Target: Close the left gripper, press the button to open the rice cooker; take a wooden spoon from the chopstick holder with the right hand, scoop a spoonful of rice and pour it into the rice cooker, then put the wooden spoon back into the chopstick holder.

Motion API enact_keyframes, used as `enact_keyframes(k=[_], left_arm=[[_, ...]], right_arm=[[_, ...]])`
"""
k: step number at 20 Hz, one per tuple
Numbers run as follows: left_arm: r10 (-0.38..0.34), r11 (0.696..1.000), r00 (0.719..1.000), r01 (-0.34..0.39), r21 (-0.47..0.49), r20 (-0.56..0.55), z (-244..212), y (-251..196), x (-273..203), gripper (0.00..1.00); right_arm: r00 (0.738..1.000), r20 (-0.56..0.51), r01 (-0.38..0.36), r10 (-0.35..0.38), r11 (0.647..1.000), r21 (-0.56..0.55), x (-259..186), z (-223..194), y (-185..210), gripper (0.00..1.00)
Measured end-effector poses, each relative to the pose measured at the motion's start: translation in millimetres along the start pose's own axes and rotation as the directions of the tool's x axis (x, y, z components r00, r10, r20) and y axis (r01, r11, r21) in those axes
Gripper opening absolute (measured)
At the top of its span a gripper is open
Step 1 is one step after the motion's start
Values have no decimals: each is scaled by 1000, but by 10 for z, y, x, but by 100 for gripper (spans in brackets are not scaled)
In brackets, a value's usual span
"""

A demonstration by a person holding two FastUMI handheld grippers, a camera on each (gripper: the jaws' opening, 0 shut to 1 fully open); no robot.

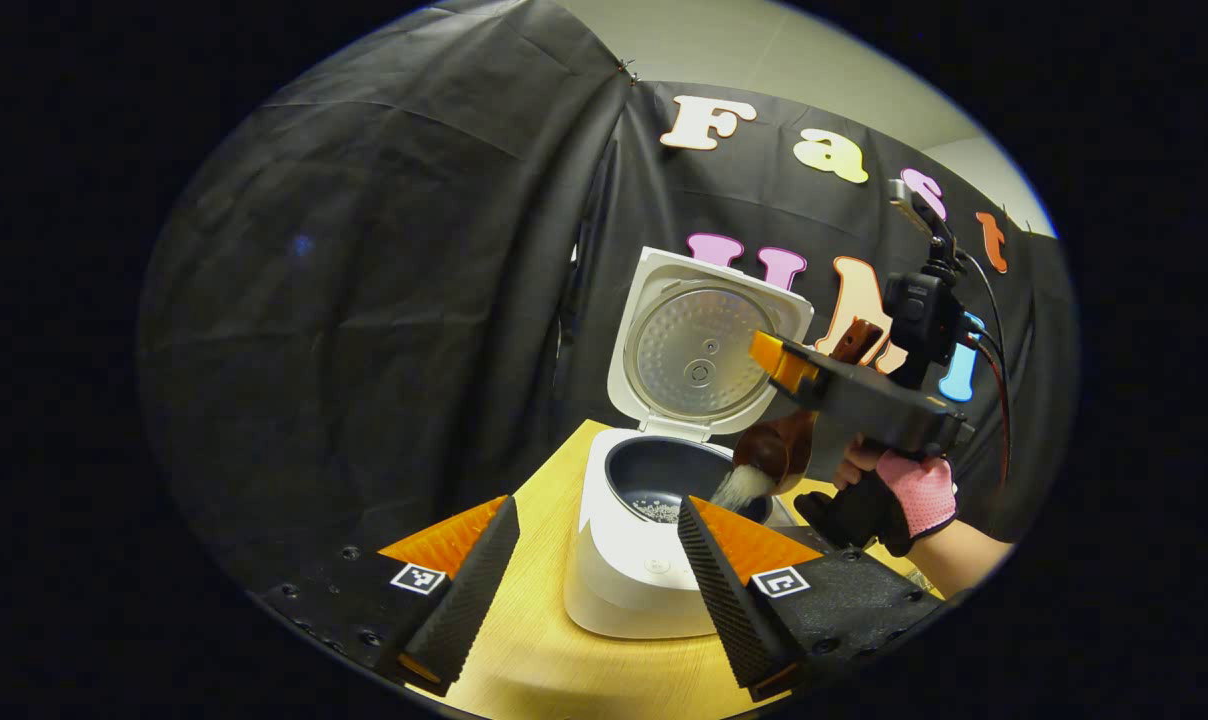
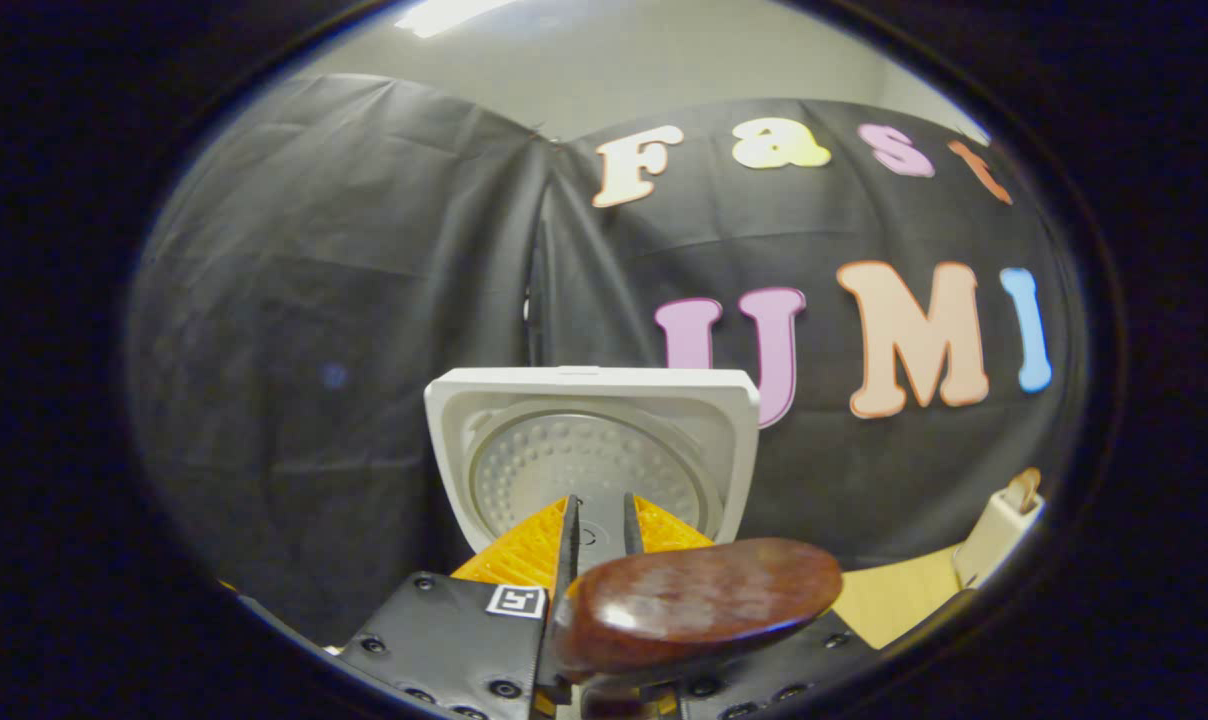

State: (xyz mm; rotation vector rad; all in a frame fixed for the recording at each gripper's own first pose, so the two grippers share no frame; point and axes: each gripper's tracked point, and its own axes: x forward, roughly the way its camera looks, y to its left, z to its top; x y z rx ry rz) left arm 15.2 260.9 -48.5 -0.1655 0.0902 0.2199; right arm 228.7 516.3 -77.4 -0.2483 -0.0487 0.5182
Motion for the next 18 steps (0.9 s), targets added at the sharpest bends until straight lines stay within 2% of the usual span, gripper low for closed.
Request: enact_keyframes(k=[2, 5, 9, 11, 14, 18], left_arm=[[8, 1000, 1000, -8, -8, 5, 6, 23, 14, 95], [23, 1000, 1000, -23, -13, 4, -23, 63, 22, 95], [37, 999, 999, -37, -15, 13, -19, 121, -41, 95], [36, 999, 999, -36, -8, 16, -13, 123, -68, 95], [28, 1000, 999, -29, 9, 21, 6, 97, -69, 95], [0, 1000, 1000, 0, 20, 28, 32, -30, -48, 94]], right_arm=[[1000, 16, -22, 24, 993, -114, -18, -27, 90, 28], [997, 53, -38, 54, 965, -259, -52, -1, 228, 28], [993, 81, -49, 81, 940, -337, -97, 28, 348, 29], [994, 79, -50, 79, 947, -318, -120, 29, 337, 29], [996, 52, -56, 69, 973, -224, -126, 40, 279, 29], [999, 10, -48, 48, 999, 17, -260, 101, 83, 29]])
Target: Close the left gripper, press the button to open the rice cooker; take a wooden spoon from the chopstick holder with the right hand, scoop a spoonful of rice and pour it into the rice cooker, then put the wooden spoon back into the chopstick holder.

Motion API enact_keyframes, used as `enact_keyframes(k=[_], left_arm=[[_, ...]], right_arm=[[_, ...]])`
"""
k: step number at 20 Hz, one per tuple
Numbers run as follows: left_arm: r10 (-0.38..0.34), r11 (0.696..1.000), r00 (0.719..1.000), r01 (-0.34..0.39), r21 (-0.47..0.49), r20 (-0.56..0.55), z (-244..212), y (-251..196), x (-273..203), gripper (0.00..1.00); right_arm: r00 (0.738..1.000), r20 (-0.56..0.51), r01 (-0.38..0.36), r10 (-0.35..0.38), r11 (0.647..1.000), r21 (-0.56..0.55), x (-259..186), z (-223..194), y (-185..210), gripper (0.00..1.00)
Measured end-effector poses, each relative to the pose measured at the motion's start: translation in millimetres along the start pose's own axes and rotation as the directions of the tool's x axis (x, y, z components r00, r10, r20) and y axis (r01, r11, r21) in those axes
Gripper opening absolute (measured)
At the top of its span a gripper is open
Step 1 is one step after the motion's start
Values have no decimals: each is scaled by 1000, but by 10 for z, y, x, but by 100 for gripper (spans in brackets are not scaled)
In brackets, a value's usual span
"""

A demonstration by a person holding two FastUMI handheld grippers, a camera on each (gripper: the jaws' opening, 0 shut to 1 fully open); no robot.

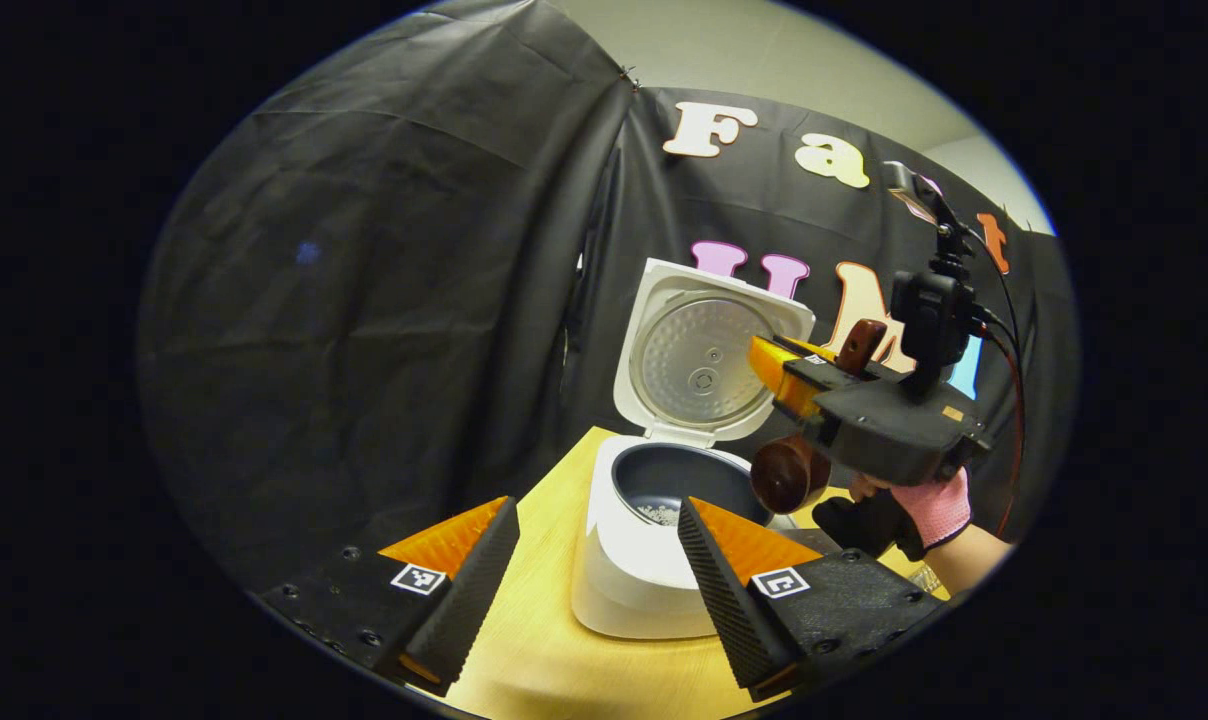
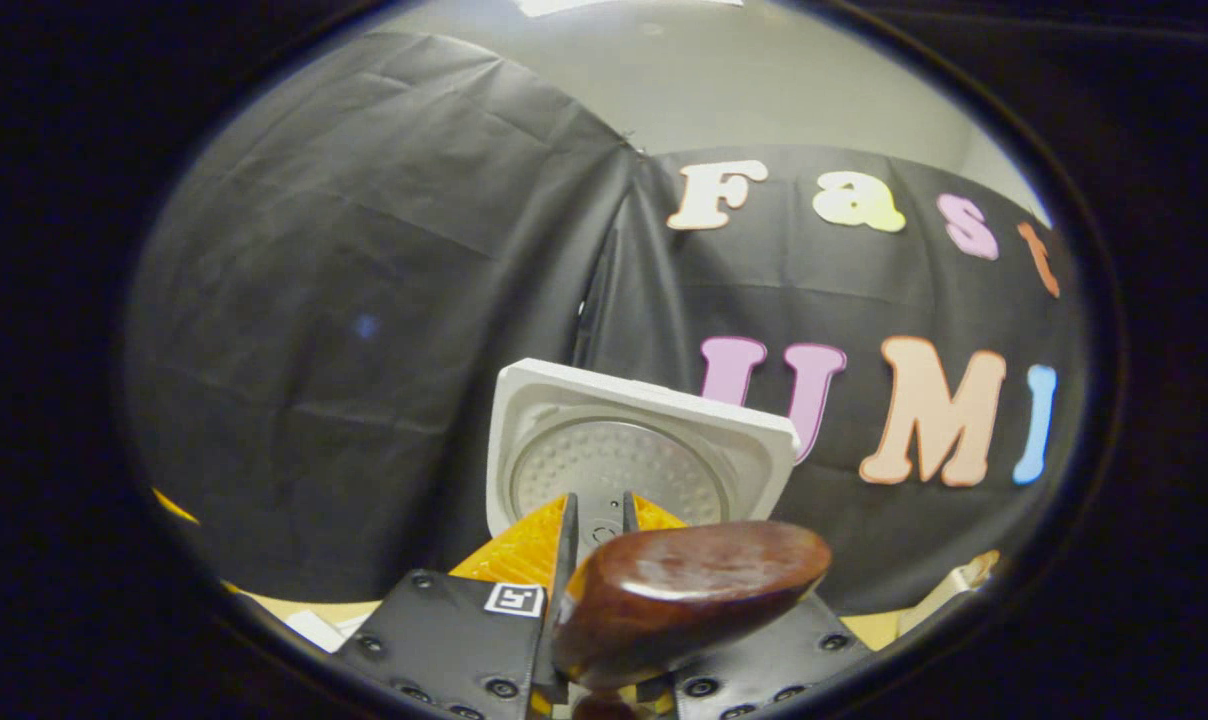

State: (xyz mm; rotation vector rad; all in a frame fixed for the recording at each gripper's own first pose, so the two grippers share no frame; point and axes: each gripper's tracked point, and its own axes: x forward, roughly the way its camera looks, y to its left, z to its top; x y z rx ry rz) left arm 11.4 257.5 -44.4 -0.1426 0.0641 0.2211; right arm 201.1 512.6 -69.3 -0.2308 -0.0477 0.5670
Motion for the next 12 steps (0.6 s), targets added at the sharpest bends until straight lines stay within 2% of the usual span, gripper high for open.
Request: enact_keyframes(k=[2, 4, 7, 8, 9, 12], left_arm=[[-21, 1000, 1000, 21, 10, 1, 25, -101, 26, 94], [-49, 999, 999, 48, 19, 6, 60, -242, 56, 94], [-101, 994, 995, 101, 30, 8, 90, -504, 103, 94], [-119, 992, 993, 119, 33, 3, 75, -599, 135, 91], [-137, 990, 991, 137, 36, -3, 59, -691, 159, 94], [-194, 980, 981, 195, 42, -19, 7, -1000, 198, 94]], right_arm=[[1000, -27, 7, -2, 985, 172, -102, 33, -208, 29], [999, -32, 37, -29, 957, 288, -289, 112, -480, 29], [995, -1, 96, -103, 925, 368, -556, 367, -1034, 29], [991, 8, 117, -130, 909, 399, -654, 427, -1230, 29], [987, 12, 142, -162, 893, 428, -761, 471, -1455, 29], [961, 7, 238, -277, 837, 493, -1157, 529, -2201, 29]])
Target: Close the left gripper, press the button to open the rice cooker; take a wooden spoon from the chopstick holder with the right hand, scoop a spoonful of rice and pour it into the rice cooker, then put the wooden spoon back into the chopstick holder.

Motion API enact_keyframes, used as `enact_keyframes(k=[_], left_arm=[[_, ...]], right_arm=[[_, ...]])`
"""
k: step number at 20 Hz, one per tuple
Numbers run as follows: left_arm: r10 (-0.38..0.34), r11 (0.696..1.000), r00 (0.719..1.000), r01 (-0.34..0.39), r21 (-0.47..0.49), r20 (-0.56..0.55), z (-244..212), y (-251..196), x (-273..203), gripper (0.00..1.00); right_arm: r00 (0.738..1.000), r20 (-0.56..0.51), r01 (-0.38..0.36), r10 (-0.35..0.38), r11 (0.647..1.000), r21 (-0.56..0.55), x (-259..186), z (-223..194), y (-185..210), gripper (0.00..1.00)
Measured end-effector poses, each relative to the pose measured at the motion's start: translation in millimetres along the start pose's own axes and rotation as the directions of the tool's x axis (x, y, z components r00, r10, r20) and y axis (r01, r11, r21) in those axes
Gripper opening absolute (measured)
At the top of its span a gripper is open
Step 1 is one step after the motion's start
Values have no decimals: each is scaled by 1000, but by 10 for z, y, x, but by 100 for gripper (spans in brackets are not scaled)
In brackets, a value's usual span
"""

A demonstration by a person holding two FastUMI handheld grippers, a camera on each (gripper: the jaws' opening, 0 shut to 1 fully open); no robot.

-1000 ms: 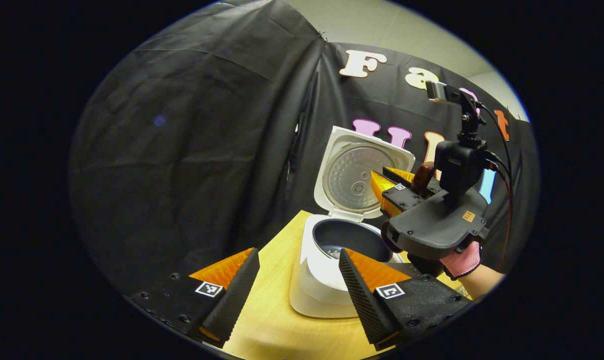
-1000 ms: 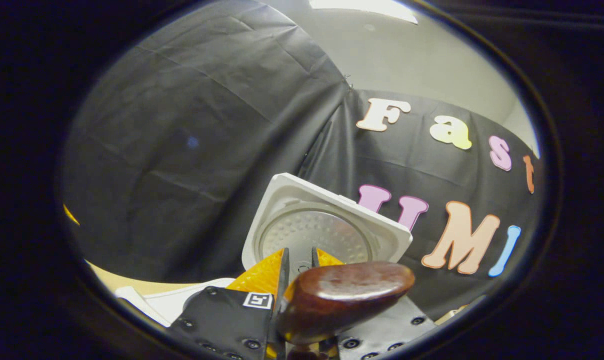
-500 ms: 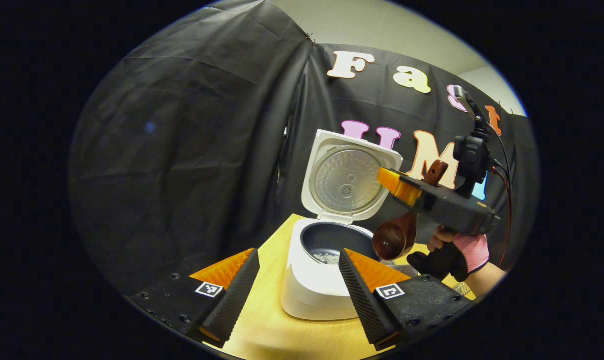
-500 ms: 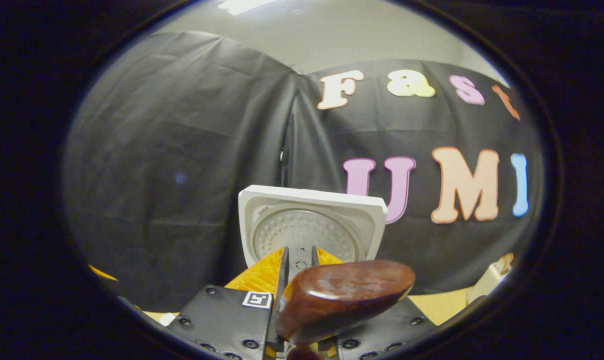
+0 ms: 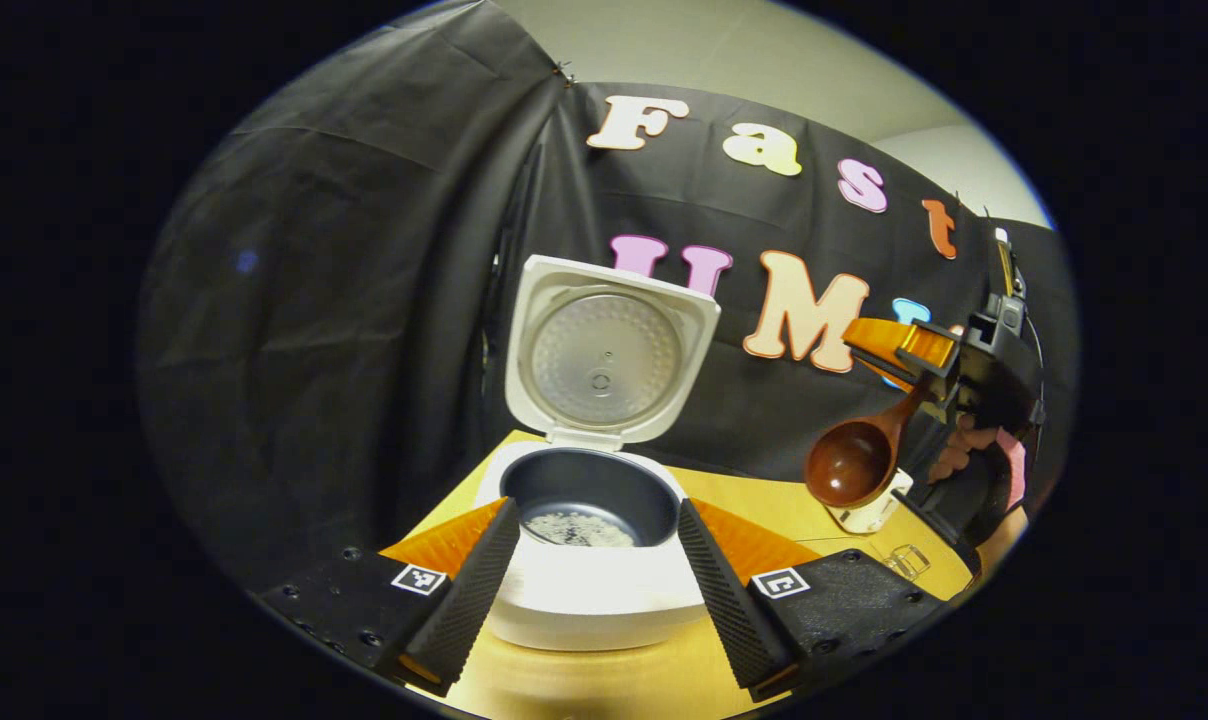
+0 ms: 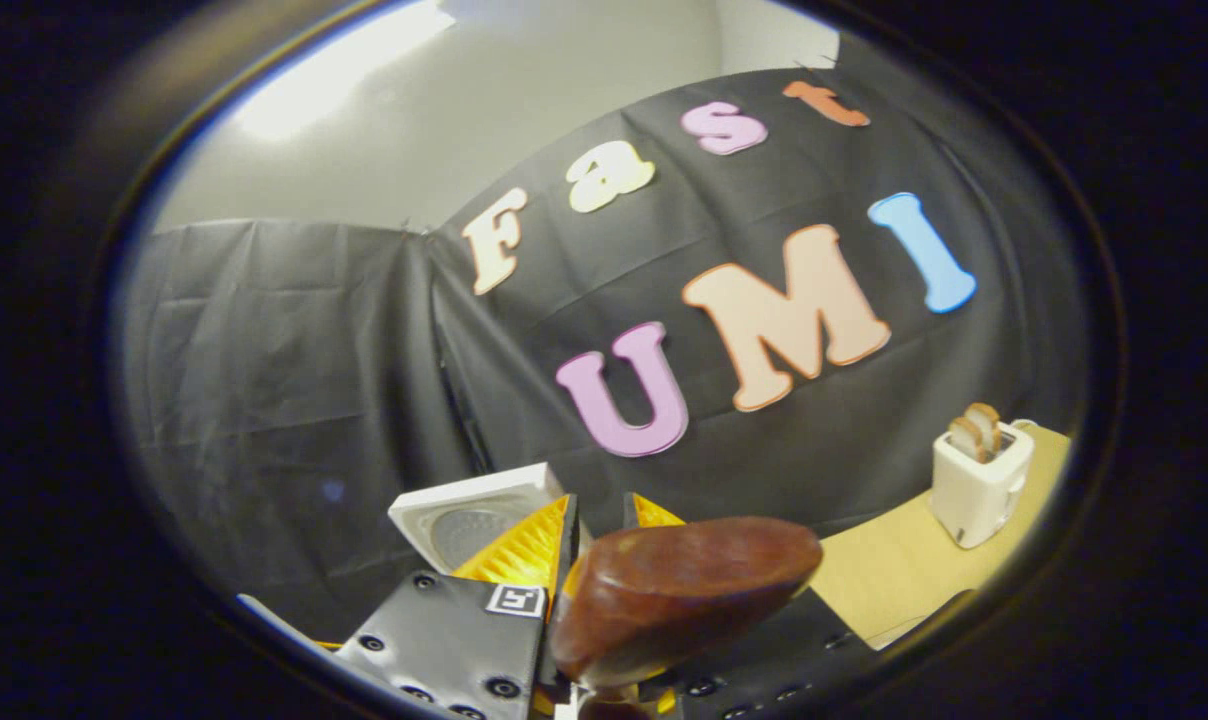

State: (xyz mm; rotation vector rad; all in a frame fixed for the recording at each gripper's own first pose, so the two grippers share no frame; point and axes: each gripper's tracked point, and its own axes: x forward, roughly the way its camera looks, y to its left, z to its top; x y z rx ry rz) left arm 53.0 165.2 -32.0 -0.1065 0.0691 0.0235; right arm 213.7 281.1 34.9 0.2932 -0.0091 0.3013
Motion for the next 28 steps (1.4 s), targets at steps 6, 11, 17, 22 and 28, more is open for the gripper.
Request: enact_keyframes(k=[6, 11, 17, 22, 28], left_arm=[[-97, 995, 995, 98, 24, -26, -86, -551, 189, 95], [-151, 987, 987, 154, 45, -57, -207, -928, 293, 94], [-175, 980, 981, 183, 83, -87, -325, -1159, 370, 94], [-197, 970, 974, 210, 125, -109, -378, -1302, 395, 95], [-228, 959, 965, 246, 140, -131, -466, -1447, 414, 95]], right_arm=[[963, 80, 256, -255, 967, -2, -645, 596, -1533, 28], [920, 95, 386, -381, 922, -37, -1053, 701, -2419, 28], [890, 63, 456, -452, 887, -74, -1213, 382, -3077, 29], [871, 61, 491, -488, 866, -94, -1178, 131, -3495, 29], [878, 38, 478, -477, 869, -129, -1173, -245, -3622, 29]])
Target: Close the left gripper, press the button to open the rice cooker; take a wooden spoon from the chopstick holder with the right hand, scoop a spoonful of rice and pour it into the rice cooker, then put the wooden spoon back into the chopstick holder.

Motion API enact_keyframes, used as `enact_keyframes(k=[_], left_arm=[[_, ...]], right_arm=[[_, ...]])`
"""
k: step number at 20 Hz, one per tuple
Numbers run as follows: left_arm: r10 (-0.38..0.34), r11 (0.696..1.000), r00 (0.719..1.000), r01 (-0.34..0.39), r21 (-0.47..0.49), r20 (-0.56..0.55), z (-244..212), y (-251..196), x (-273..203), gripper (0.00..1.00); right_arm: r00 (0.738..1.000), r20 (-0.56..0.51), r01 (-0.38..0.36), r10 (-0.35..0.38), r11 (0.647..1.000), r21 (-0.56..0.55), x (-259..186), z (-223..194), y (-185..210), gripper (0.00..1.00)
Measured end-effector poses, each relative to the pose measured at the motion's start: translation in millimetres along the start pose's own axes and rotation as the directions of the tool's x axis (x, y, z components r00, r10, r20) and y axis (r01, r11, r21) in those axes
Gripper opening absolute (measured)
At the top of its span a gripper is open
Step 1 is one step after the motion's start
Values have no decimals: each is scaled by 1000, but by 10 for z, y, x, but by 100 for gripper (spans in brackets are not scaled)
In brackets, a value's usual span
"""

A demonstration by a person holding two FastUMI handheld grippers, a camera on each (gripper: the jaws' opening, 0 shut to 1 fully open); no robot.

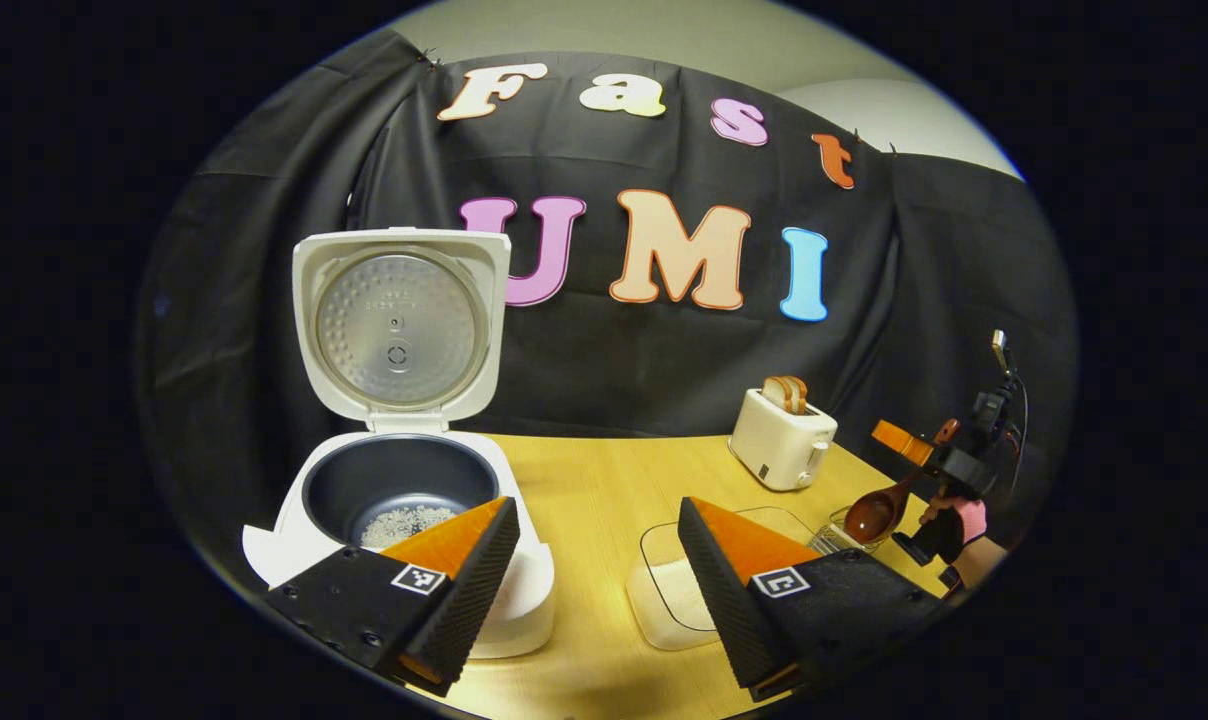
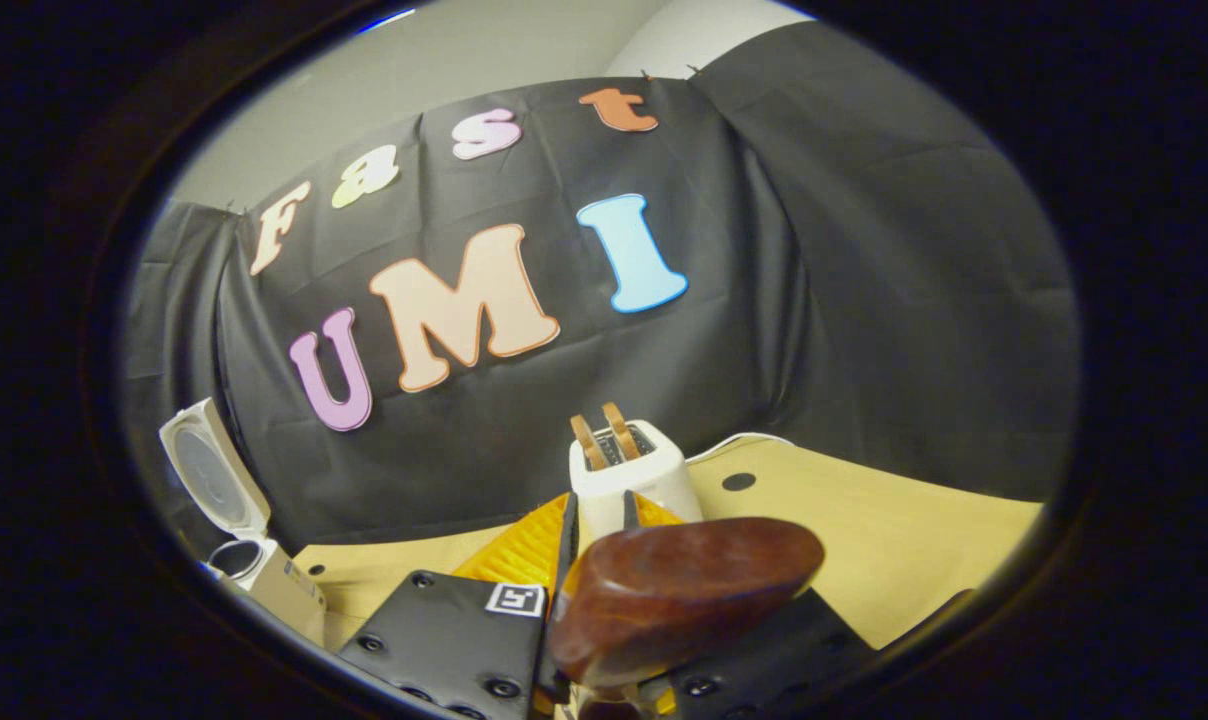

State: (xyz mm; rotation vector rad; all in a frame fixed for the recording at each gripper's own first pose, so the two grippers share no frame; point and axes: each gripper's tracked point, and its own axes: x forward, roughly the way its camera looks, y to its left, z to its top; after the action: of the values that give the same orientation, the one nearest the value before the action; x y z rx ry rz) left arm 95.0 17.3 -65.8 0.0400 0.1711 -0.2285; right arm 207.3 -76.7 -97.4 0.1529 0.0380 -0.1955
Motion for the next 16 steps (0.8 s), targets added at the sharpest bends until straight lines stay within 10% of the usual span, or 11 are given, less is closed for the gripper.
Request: enact_keyframes(k=[10, 16], left_arm=[[-11, 1000, 1000, 11, 15, -3, 14, -72, 4, 95], [-19, 1000, 1000, 19, 12, 4, 48, -86, -38, 95]], right_arm=[[995, -96, -30, 25, 998, -47, -81, -395, 13, 29], [997, -76, -28, 24, 998, -57, -257, -221, -12, 71]])
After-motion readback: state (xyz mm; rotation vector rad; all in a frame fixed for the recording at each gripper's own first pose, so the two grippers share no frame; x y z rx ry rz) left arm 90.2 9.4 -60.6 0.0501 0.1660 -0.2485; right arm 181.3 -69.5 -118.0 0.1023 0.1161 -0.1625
